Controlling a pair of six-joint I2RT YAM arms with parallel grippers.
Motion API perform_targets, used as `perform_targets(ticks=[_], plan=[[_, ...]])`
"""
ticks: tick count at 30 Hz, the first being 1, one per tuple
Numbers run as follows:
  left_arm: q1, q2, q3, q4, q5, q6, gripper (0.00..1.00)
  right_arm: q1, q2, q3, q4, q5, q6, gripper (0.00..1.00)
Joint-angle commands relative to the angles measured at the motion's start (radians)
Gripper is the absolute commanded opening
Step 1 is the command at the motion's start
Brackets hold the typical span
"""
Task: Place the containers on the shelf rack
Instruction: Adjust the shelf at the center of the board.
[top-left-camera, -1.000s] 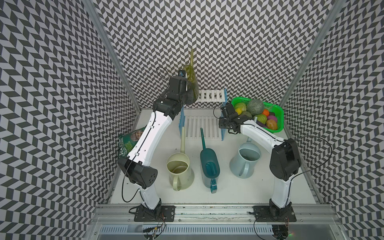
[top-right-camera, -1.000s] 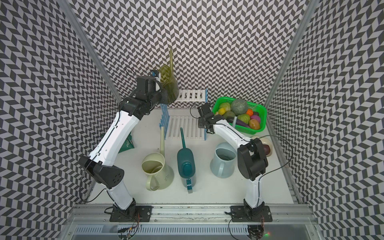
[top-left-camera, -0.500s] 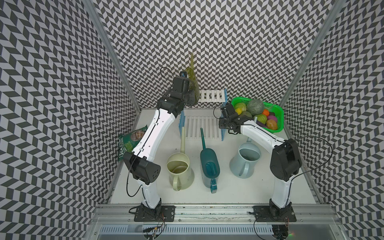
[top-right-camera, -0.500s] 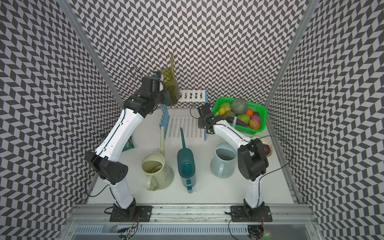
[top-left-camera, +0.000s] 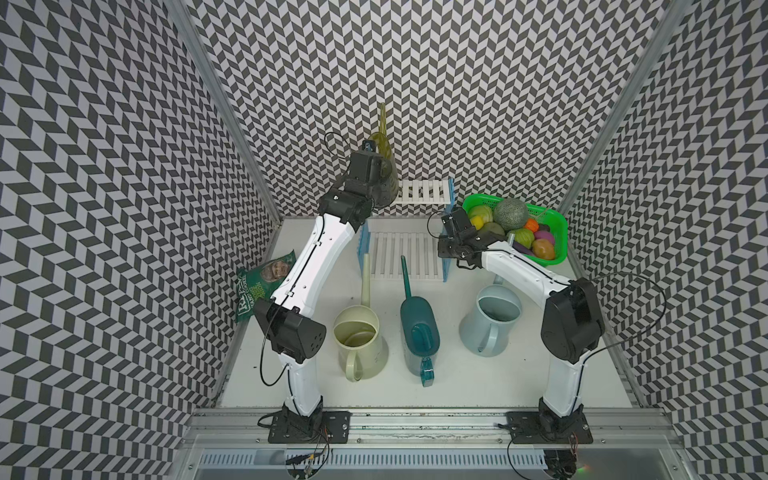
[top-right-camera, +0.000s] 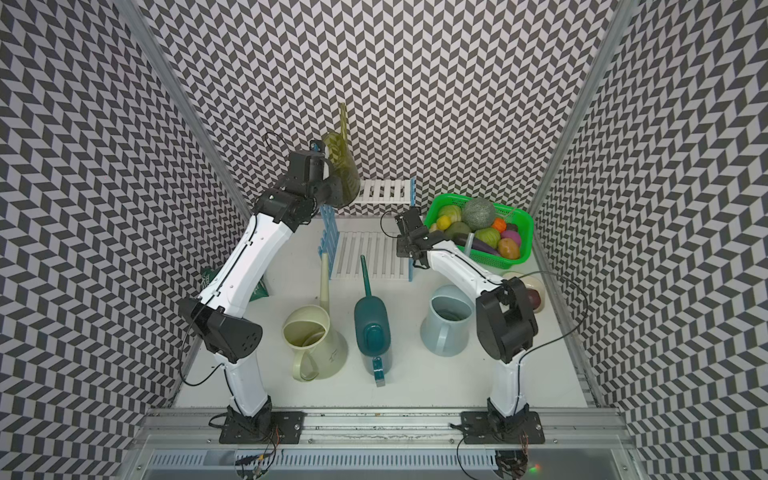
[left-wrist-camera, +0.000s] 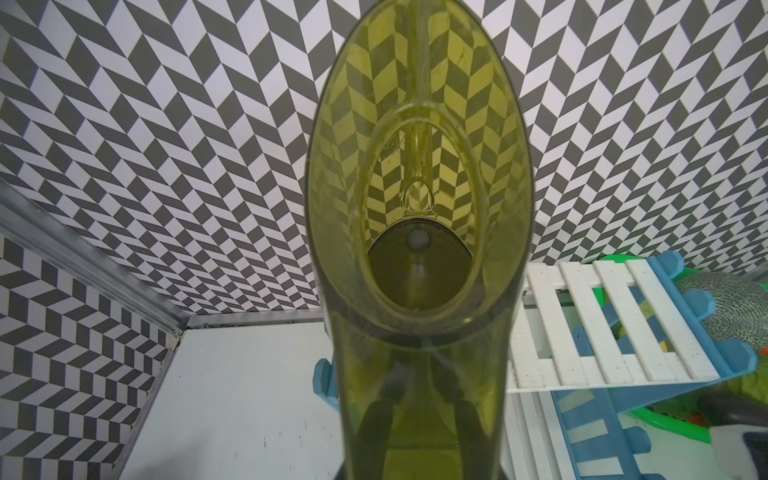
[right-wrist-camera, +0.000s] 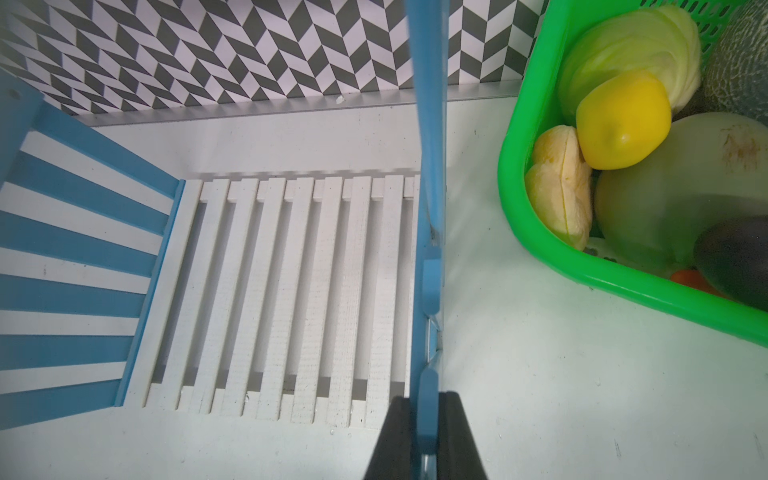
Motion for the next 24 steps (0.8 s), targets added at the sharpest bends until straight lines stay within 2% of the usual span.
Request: perform_targets(ticks=[1,6,15,19,24], plan=[[-0.007,0.006,0.037,0.052,-0.014,0.008,0.33,0.015,-0.036,-0.012,0.002,-0.001,-0.039,0.11],[-0.007,-0.005,0.029,0.051,-0.009,0.013,0.42,0.015,-0.040,-0.008,0.007,-0.005,-0.037,0.15],[-0.010,-0.028,0.015,0.048,0.022,0.010,0.46,0.015,-0.046,0.009,0.002,-0.014,-0.040,0.21],[-0.011,-0.047,0.004,0.049,0.023,0.013,0.48,0.015,-0.056,0.014,-0.004,-0.019,-0.045,0.30],[-0.012,-0.089,-0.026,0.049,0.032,0.030,0.56,0.015,-0.082,0.024,-0.002,-0.022,-0.054,0.42]])
